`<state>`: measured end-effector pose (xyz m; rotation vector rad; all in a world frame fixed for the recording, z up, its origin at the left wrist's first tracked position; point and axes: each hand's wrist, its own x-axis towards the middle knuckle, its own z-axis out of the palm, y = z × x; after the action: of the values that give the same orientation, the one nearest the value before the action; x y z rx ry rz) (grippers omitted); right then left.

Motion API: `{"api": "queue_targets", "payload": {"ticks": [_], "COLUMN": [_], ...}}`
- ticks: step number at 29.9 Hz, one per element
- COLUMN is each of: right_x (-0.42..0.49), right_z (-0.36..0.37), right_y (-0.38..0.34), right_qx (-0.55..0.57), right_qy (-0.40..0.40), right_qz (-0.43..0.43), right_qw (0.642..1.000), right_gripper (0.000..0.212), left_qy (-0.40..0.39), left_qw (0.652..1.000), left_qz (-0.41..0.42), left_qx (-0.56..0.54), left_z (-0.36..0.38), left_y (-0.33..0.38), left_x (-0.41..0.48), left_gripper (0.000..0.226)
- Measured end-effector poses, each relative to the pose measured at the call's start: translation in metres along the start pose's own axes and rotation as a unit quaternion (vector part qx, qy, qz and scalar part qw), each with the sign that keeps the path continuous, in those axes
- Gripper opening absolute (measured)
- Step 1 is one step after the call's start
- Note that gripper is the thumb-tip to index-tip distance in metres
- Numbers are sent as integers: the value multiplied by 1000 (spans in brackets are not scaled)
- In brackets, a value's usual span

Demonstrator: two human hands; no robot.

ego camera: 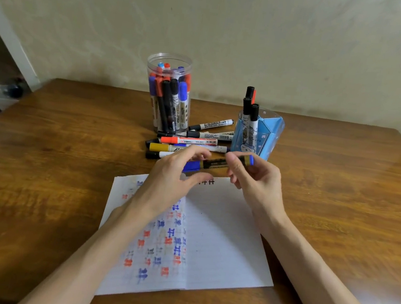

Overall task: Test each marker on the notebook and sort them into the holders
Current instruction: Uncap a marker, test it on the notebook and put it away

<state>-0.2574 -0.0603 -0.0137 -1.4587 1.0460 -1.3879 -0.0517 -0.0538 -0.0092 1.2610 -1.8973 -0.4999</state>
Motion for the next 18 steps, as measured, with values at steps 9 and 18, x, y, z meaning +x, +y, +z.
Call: {"api": "queue_targets", "payload": {"ticks": [9, 18], "right_x": [-9, 3], "right_z": [12, -26], "right_y": [-1, -11], "right_qx": [-6, 16], "right_qy": [-30, 80], "right_qz": [37, 71], "right_qw": [999, 994], "right_gripper": [22, 24], "left_qy": [-16, -18], "left_qw": [999, 999], "left_qz": [38, -40], "left_qx": [33, -23], "left_z": [9, -20], "left_y": [-1, -14], "left_x": [-5, -12], "left_gripper": [31, 26]}}
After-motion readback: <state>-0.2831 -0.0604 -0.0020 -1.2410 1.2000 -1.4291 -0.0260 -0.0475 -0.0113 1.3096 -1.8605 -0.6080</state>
